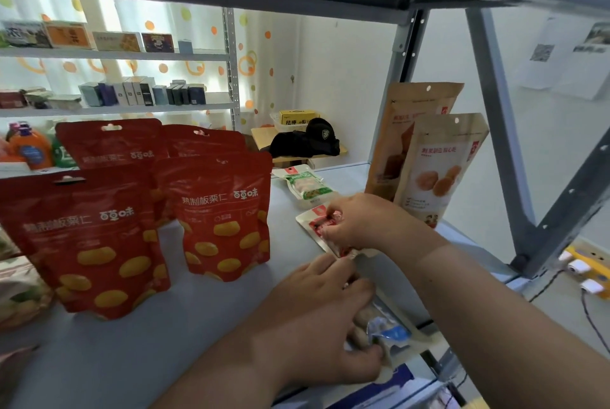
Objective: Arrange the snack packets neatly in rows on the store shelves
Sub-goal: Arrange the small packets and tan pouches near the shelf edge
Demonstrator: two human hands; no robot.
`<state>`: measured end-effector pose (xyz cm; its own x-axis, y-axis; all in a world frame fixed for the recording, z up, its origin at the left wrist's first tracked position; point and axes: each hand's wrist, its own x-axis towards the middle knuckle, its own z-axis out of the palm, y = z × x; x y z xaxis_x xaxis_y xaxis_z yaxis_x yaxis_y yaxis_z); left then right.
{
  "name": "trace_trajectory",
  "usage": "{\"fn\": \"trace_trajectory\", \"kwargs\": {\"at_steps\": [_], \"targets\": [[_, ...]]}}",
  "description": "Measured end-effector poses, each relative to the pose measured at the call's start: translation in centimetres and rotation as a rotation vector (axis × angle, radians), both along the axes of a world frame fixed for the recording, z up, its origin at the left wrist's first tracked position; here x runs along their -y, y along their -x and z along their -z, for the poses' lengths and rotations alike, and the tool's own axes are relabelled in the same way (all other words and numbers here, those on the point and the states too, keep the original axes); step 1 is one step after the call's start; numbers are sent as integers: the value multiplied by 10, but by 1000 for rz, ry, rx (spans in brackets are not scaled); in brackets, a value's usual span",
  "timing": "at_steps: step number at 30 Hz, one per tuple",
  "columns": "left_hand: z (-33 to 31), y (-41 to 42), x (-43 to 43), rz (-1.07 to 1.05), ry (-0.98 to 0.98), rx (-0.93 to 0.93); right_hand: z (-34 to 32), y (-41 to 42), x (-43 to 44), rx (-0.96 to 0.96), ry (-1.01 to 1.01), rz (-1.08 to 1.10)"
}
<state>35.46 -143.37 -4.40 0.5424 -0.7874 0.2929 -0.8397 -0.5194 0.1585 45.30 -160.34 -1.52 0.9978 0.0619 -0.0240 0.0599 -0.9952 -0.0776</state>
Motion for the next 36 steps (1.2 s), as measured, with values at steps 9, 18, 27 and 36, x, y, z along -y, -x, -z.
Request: {"fn": "trace_trajectory", "kwargs": {"at_steps": [9,18,27,36], "targets": [[-2,3,4,-38,46,-91,-2,59,24,153,-318,-28],[-29,-17,26,-300,213,-97,17,144,35,58,-329,-66],[-33,-133,95,-651,-29,-331,23,145,46,183,-319,-27],[-3,-156,79,-646,-176,-319,27,150,55,179,-388,-95]]}}
